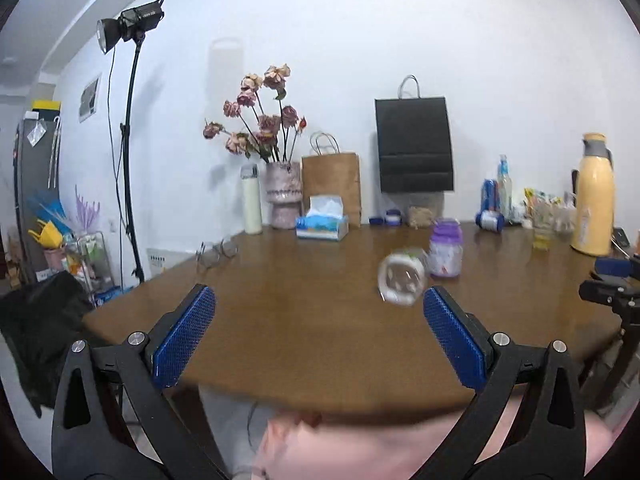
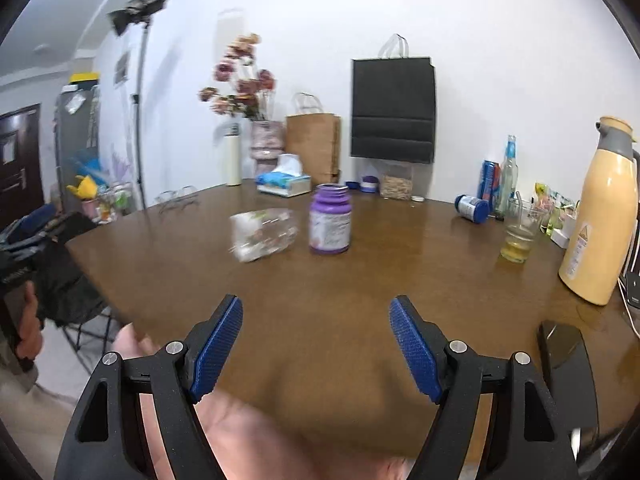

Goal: Flip cup upright

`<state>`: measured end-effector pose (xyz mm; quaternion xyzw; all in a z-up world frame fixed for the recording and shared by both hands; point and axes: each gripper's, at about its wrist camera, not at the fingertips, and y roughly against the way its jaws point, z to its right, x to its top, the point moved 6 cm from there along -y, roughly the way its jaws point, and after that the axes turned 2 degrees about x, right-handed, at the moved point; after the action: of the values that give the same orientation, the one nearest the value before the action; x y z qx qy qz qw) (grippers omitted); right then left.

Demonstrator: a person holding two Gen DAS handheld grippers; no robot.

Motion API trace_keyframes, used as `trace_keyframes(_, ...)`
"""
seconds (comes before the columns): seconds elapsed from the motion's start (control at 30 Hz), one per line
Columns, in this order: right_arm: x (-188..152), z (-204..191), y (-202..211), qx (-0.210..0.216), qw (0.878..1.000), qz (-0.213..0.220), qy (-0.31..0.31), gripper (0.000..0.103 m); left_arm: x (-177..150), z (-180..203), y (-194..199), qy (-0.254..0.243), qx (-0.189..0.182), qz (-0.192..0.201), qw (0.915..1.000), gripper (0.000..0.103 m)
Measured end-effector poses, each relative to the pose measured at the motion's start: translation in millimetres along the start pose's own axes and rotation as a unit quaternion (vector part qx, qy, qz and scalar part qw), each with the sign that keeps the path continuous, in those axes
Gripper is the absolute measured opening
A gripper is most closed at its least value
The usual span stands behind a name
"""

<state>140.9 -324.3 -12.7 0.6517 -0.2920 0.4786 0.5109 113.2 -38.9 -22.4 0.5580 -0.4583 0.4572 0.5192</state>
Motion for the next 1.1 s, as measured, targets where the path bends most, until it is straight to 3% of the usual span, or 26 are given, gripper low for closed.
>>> trace_keyframes(0.07,-13,-11,17,0.002,1.000,-0.010,-0.014,0.081,-10,3,25,0.001,-0.015,0.008,0.9999,0.103)
trace_keyframes(0.17,-27,-27,44,-0.005,0.999,-0.015,-0.029,0.081,1,2,43,-0.038,-0.019,0.042,0.9982,0.103)
trace_keyframes(0.23,-30,-39,60,-0.002,1.000,-0.005,-0.029,0.081,6,-9,49,-0.024,-0.018,0.044,0.9986,0.103)
trace_keyframes(0.33,-27,-56,67,-0.003,1.000,0.004,-0.007,0.081,8,-33,63,0.012,0.029,0.072,0.9969,0.103)
trace_keyframes(0.57,-23,-76,55,0.015,1.000,0.000,0.018,0.081,6,-37,58,0.023,0.017,0.068,0.9973,0.103)
trace_keyframes(1.1,-23,-64,58,0.008,1.000,0.006,-0.004,0.081,3,-35,65,0.020,0.008,0.071,0.9972,0.103)
